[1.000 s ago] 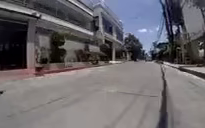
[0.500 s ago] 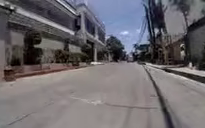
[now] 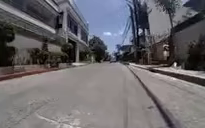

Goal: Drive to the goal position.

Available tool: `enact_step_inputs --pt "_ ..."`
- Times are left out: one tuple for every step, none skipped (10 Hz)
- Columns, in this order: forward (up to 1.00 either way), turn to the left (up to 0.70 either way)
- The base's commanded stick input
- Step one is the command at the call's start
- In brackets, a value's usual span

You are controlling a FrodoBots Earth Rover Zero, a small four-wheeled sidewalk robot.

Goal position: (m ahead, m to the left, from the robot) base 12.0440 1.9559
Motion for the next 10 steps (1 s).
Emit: enact_step_inputs --pt "0.39 -0.76" --pt "0.00 -1.00" --pt "0.00 -1.00" --pt "0.00 -0.39" --pt "0.00 0.00" --pt "0.00 0.00" --pt "0.00 0.00" --pt "0.00 0.00" --pt "0.10 -0.04" --pt "1.00 -0.38"
